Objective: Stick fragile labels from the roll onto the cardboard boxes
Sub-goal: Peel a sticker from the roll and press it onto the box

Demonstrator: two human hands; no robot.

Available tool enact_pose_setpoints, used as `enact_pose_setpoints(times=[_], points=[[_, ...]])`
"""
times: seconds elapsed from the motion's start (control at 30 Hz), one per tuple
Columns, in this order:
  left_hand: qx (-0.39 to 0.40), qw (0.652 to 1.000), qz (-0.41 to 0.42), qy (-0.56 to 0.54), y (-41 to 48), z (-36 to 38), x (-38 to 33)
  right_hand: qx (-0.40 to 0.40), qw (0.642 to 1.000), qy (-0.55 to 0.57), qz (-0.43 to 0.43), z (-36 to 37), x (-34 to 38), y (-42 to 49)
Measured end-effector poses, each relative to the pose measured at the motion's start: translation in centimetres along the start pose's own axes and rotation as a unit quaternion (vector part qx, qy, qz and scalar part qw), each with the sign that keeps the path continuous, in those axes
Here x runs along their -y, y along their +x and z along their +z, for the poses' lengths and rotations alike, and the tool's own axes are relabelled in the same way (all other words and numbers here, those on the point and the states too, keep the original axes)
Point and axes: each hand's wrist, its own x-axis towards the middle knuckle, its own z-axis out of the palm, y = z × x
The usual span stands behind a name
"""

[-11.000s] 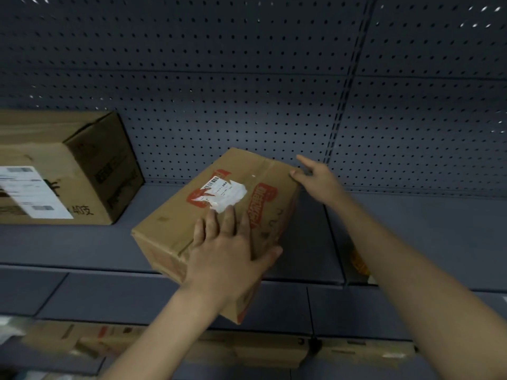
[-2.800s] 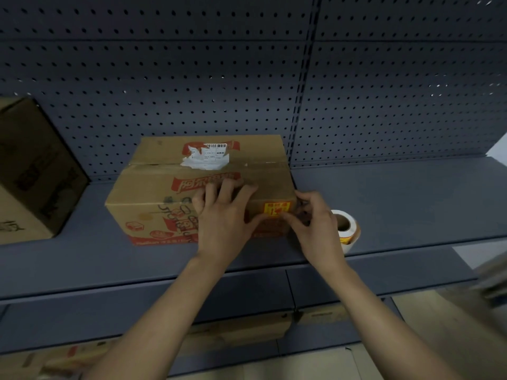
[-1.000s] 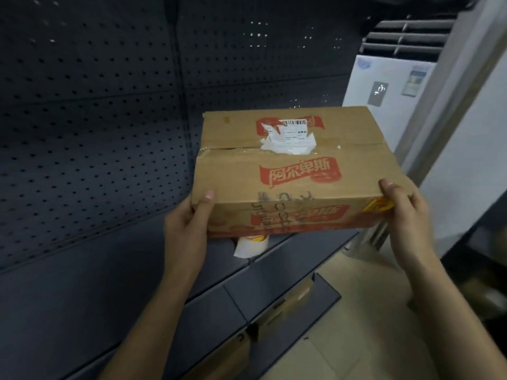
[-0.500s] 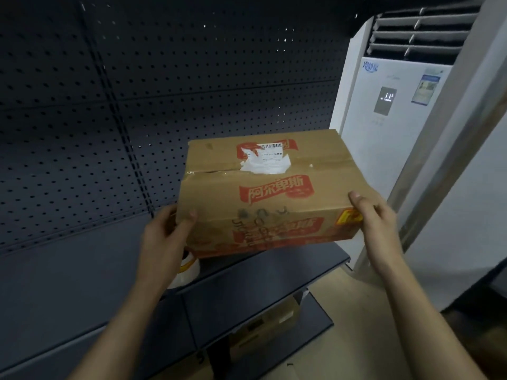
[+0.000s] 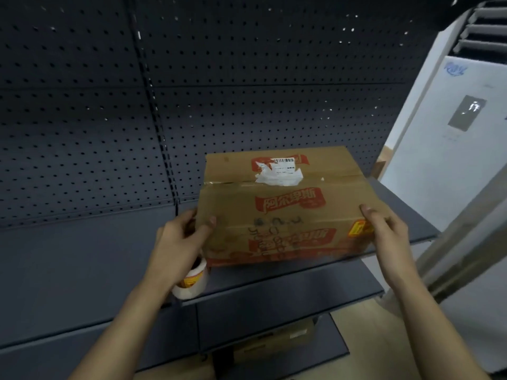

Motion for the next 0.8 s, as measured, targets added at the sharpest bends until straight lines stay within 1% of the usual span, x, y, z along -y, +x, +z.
enact_pose_setpoints(times=[0.1, 0.27, 0.47, 0.6, 0.73, 0.8], points=[[0.009, 1.000, 0.015, 0.008, 0.5, -0.2, 0.0, 0.005, 1.000, -0.009, 0.006, 1.4, -0.2, 1.6], [0.014, 0.999, -0.001, 0.040, 0.9, 0.2, 0.9, 0.019, 1.000, -0.009, 0.021, 2.5, -2.1, 3.9], [-0.011, 0.998, -0.027, 0.047, 1.3, 0.4, 1.0, 0.050, 0.998, 0.002, 0.033, 4.0, -3.9, 6.2], [-0.041, 0.997, -0.047, 0.033, 1.3, 1.0, 1.5, 0.077, 0.996, 0.016, 0.044, 4.5, -4.1, 7.5], [-0.058, 0.996, -0.067, 0.008, 1.8, 1.5, 1.6, 0.101, 0.994, 0.017, 0.032, 4.8, -4.8, 8.5], [-0.059, 0.996, -0.067, 0.017, 2.0, 1.7, 1.7, 0.105, 0.994, 0.019, 0.034, 5.0, -5.3, 8.8]])
